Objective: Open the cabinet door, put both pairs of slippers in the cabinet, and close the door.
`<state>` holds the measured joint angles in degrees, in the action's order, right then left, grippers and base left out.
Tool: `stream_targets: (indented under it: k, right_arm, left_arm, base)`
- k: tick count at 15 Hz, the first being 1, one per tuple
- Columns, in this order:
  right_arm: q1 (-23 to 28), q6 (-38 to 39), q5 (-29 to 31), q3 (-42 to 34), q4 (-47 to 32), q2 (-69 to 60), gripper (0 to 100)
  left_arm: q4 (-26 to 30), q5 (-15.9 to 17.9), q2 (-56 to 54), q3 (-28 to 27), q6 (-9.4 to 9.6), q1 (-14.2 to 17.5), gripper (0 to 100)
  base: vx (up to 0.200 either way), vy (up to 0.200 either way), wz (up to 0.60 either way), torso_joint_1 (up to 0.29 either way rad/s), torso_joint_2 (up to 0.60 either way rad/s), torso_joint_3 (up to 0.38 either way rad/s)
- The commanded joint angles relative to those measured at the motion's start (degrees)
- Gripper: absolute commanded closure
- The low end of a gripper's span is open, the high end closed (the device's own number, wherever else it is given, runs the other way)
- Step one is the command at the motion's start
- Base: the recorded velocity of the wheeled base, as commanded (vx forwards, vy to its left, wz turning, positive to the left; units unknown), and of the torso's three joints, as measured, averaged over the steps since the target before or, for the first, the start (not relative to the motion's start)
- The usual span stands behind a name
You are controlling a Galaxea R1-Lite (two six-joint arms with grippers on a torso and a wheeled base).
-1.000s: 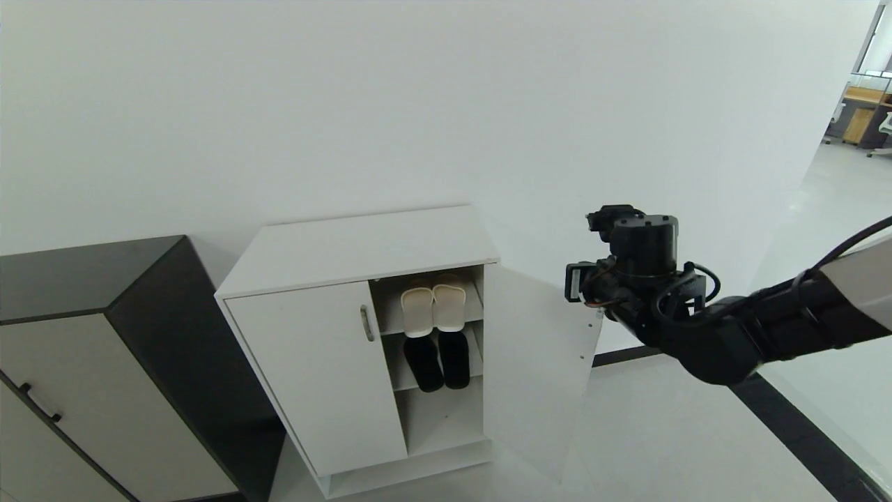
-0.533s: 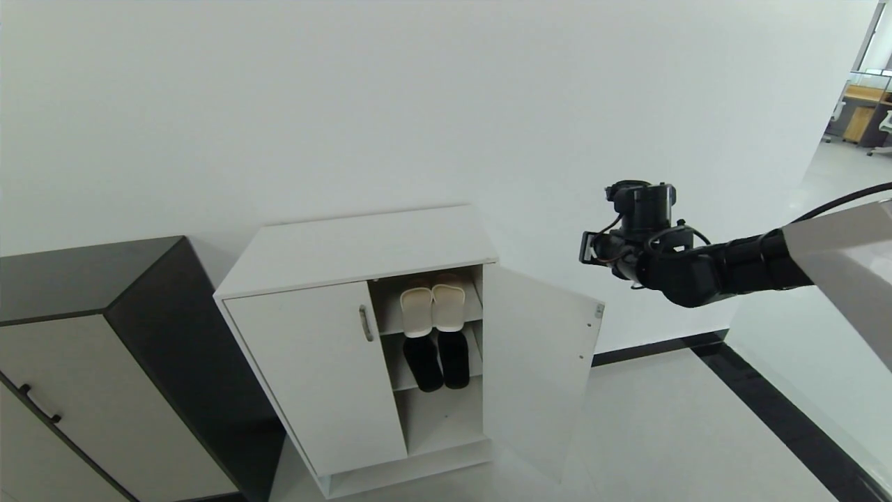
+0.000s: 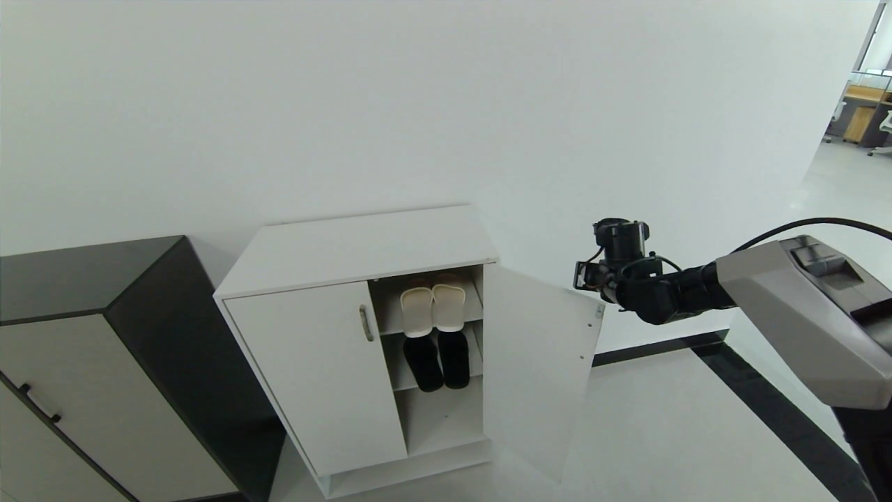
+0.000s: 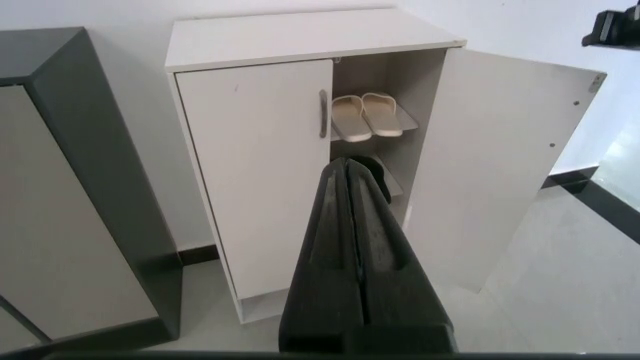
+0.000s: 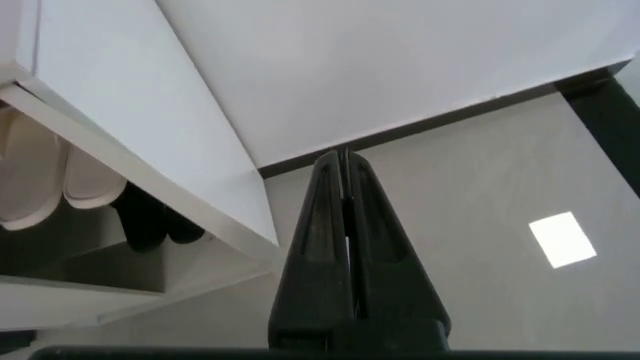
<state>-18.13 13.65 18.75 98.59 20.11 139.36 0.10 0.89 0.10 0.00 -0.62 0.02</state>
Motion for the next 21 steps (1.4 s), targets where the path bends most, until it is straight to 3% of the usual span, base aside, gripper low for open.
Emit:
stream_targets:
  k: [1, 11, 17, 21]
  right_arm:
    - [0.1, 0.5, 0.1, -0.1, 0.0, 1.7, 100]
    - [-3.1, 2.2, 0.1, -9.2, -0.3, -4.0, 100]
    - [-10.6, 1.7, 0.1, -21.8, 8.4, -10.1, 100]
    - [-9.3, 1.4, 0.2, -22.3, 8.5, -10.1, 100]
  left_arm:
    - [0.0, 0.0, 0.1, 0.0, 0.01, 0.0, 100]
    - [0.0, 0.1, 0.1, 0.0, 0.01, 0.0, 100]
    - [0.0, 0.1, 0.1, 0.0, 0.01, 0.1, 100]
    - [0.0, 0.1, 0.1, 0.0, 0.01, 0.0, 100]
  base:
    - [0.0, 0.0, 0.0, 0.0, 0.0, 0.0]
    - [0.0, 0.0, 0.0, 0.0, 0.0, 0.0]
    - [0.0, 0.0, 0.0, 0.0, 0.0, 0.0]
    - [0.0, 0.0, 0.0, 0.0, 0.0, 0.0]
